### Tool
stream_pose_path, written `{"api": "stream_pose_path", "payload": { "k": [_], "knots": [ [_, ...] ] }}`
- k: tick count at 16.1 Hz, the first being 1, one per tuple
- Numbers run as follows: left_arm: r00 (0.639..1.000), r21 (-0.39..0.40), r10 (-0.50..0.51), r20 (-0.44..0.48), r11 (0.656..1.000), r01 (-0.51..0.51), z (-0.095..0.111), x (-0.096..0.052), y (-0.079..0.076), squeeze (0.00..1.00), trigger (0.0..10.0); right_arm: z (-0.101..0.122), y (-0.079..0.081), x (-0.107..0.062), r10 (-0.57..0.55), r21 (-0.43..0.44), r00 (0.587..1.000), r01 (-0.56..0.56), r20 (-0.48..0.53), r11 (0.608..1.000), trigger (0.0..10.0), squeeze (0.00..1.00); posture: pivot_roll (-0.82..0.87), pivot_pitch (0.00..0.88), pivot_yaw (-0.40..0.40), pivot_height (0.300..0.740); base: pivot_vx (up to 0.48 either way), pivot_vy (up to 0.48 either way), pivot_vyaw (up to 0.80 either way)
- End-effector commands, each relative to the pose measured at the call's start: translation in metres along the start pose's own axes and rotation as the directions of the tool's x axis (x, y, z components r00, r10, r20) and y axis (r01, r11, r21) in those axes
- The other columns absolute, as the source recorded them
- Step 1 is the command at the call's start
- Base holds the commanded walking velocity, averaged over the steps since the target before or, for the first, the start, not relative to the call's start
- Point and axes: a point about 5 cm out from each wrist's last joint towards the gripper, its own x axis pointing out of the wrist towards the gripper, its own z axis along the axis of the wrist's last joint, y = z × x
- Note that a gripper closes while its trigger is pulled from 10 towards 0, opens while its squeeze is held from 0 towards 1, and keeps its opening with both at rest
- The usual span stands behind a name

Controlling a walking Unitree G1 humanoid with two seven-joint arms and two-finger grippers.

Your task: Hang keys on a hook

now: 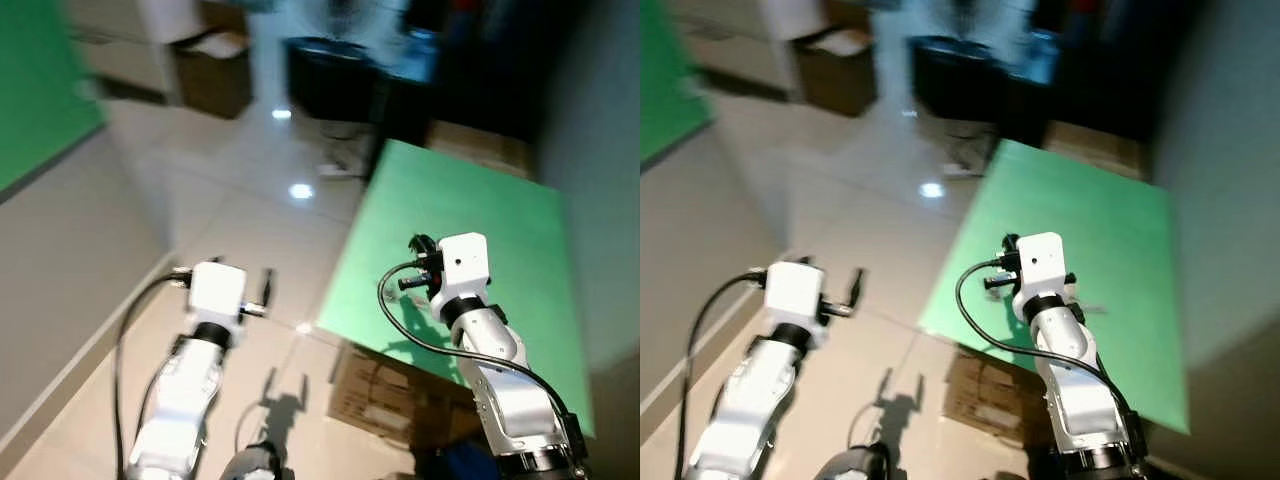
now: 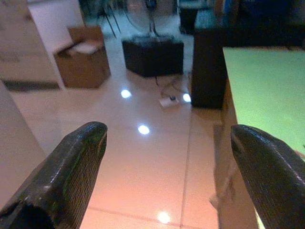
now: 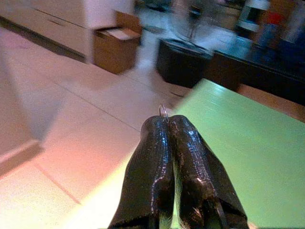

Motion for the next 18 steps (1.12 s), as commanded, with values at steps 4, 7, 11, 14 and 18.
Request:
{"api": "stream_pose_path", "payload": {
  "k": [4, 7, 11, 14, 18],
  "knots": [
    [0.997, -0.012, -0.055, 0.058, 0.998, 0.056, 0.013, 0.007, 0.002, 0.00, 10.0, -0.005, -0.004, -0.008, -0.038, 0.036, 0.999, 0.037, 0.009, 0.999, 10.0, 0.00, -0.11, 0.075, 0.014, 0.740, 0.000, 0.000, 0.80],
    [0.996, -0.033, -0.090, 0.020, 0.995, 0.091, 0.011, 0.018, 0.002, 0.00, 10.0, -0.012, -0.014, -0.019, -0.109, 0.041, 0.994, 0.109, -0.002, 0.993, 10.0, 0.00, -0.13, 0.062, 0.059, 0.740, 0.000, 0.000, 0.80],
    [0.996, -0.086, -0.067, 0.057, 0.994, 0.072, 0.022, 0.029, 0.012, 0.00, 10.0, -0.015, -0.024, -0.024, -0.151, 0.036, 0.989, 0.151, 0.000, 0.988, 10.0, 0.00, -0.13, 0.042, 0.078, 0.740, 0.000, 0.000, 0.80],
    [0.998, -0.040, -0.054, 0.039, 0.998, 0.056, 0.017, 0.032, 0.015, 0.00, 10.0, -0.011, -0.028, -0.020, -0.165, 0.027, 0.986, 0.164, 0.010, 0.986, 10.0, 0.00, -0.14, 0.032, 0.064, 0.740, 0.000, 0.000, 0.80],
    [0.999, -0.038, 0.038, 0.012, 0.999, -0.037, 0.006, 0.016, 0.017, 0.00, 10.0, -0.002, -0.024, -0.006, -0.082, 0.007, 0.996, 0.082, 0.025, 0.997, 10.0, 0.00, -0.10, 0.025, -0.049, 0.740, 0.000, 0.000, 0.80]
  ]
}}
